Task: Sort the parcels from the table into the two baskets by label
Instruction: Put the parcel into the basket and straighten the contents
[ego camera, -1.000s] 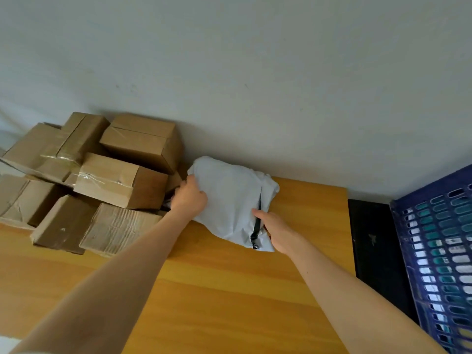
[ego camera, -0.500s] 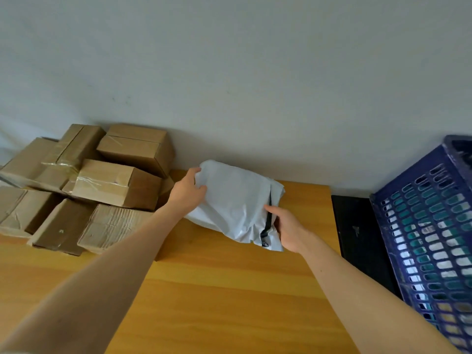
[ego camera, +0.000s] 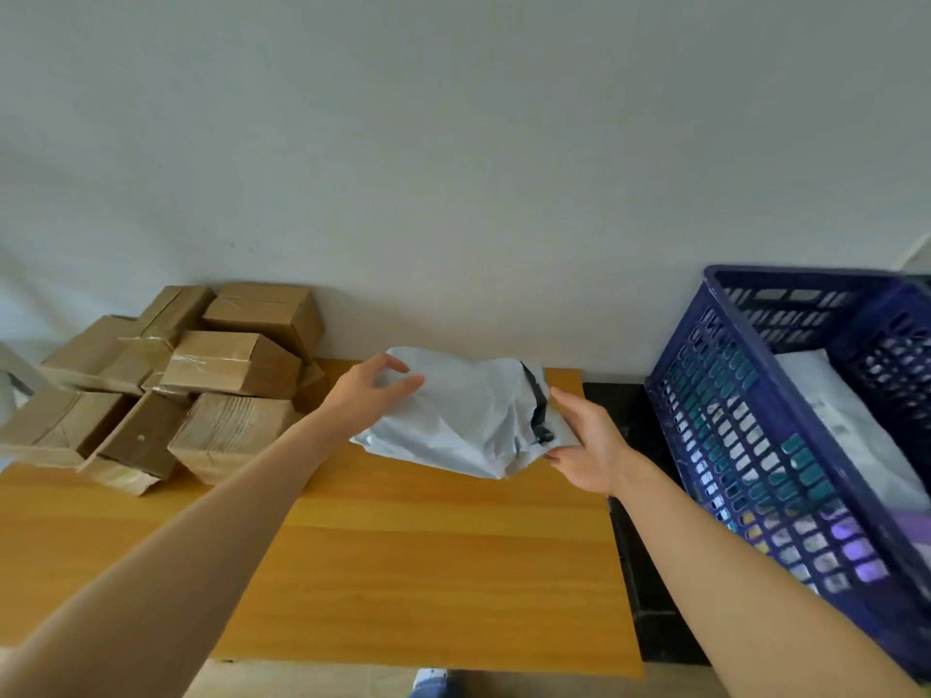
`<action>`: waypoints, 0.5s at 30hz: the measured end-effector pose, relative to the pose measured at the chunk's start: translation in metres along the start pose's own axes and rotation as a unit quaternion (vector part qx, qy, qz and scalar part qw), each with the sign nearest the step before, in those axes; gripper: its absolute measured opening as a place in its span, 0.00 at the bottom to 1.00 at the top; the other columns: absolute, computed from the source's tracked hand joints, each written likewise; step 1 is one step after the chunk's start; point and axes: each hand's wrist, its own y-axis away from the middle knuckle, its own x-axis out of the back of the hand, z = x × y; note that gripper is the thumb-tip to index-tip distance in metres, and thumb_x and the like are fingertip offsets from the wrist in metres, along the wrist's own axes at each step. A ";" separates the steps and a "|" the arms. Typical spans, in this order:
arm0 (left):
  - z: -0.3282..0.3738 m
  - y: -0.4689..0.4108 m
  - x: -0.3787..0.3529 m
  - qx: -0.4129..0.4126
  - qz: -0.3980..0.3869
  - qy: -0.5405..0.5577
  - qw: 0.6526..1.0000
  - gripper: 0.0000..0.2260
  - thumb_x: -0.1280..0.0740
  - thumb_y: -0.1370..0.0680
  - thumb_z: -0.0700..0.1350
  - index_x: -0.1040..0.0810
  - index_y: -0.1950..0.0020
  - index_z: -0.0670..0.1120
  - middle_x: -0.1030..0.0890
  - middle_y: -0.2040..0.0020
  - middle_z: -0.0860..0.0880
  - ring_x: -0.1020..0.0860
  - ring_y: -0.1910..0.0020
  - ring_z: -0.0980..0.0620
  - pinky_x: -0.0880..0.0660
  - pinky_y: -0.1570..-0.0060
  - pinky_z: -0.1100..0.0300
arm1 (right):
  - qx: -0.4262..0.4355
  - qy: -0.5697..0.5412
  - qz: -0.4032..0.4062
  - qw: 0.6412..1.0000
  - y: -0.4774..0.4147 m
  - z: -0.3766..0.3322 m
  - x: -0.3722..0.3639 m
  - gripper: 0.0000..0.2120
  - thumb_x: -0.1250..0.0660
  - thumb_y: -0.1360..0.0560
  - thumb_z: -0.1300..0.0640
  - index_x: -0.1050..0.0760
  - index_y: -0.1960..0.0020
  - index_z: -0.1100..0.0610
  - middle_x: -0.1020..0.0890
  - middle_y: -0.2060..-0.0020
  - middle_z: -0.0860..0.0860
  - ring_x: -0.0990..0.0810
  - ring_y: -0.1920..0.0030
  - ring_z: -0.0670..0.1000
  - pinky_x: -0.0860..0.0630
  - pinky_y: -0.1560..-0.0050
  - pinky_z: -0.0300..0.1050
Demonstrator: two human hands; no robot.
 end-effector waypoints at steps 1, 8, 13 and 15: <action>0.002 0.014 -0.002 -0.001 -0.004 -0.013 1.000 0.20 0.32 0.25 0.60 0.25 0.38 0.51 0.24 0.41 0.48 0.26 0.43 0.49 0.30 0.49 0.58 | -0.009 -0.016 -0.007 1.000 0.012 0.001 0.000 0.23 0.36 0.24 0.47 0.25 0.34 0.59 0.20 0.39 0.58 0.23 0.39 0.58 0.33 0.33 0.52; 0.005 0.090 -0.011 0.004 0.025 -0.049 0.998 0.25 0.25 0.32 0.59 0.23 0.39 0.52 0.24 0.40 0.51 0.27 0.42 0.51 0.31 0.47 0.59 | -0.044 -0.052 -0.048 0.997 0.065 0.013 -0.003 0.34 0.49 0.24 0.30 0.27 0.32 0.53 0.21 0.36 0.52 0.28 0.31 0.53 0.42 0.25 0.50; 0.000 0.117 -0.004 -0.023 0.065 -0.093 0.993 0.25 0.23 0.33 0.58 0.23 0.39 0.52 0.28 0.34 0.49 0.31 0.31 0.49 0.32 0.38 0.56 | -0.011 0.009 -0.054 0.998 0.085 0.011 -0.018 0.37 0.53 0.25 0.28 0.34 0.26 0.50 0.26 0.31 0.51 0.32 0.29 0.52 0.47 0.23 0.52; 0.001 0.125 0.003 -0.015 0.080 -0.075 0.994 0.22 0.24 0.31 0.57 0.22 0.40 0.52 0.22 0.43 0.53 0.24 0.42 0.51 0.28 0.47 0.57 | 0.004 0.054 -0.058 0.997 0.090 0.007 -0.030 0.38 0.52 0.26 0.27 0.38 0.24 0.49 0.30 0.28 0.50 0.35 0.27 0.51 0.53 0.23 0.53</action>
